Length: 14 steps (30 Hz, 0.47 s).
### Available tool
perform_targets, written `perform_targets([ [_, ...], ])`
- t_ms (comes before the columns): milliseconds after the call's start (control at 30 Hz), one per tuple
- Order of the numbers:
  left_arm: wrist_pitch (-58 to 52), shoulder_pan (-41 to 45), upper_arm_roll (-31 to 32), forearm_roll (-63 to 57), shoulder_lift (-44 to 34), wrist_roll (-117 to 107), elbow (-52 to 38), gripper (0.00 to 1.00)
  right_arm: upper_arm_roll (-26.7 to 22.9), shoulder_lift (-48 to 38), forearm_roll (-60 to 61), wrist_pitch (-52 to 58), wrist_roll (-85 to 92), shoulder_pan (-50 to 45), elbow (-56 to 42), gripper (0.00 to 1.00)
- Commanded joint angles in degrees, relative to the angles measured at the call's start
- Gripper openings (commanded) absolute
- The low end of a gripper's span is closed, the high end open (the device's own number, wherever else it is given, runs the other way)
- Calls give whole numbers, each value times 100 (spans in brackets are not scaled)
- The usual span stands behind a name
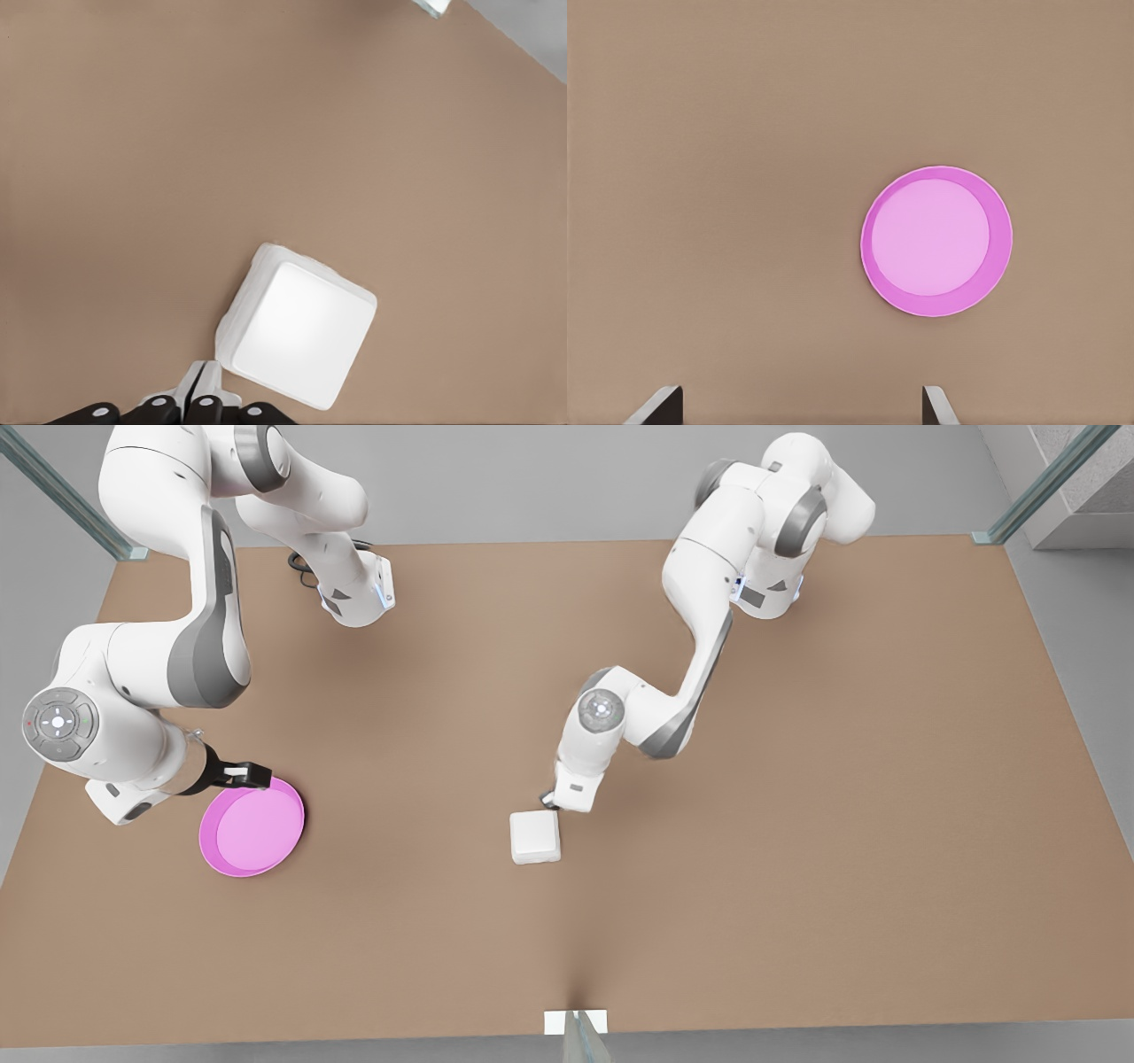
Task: Pack egg into the box and close the box lid
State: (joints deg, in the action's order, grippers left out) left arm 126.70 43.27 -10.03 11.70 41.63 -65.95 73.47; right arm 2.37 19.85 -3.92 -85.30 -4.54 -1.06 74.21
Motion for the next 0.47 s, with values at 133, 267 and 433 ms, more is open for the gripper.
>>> perform_targets([
  [133,-5374,-2296,-500,-1038,-1692,7587,-1080,100,0,-7,-3,5,147,9,-3,100],
  [267,-4962,-2745,194,-1056,-3390,8379,501,100,0,2,76,101,147,1,6,100],
  [433,-4953,-2754,194,-1047,-3346,8370,510,100,0,2,76,84,138,1,6,100],
])
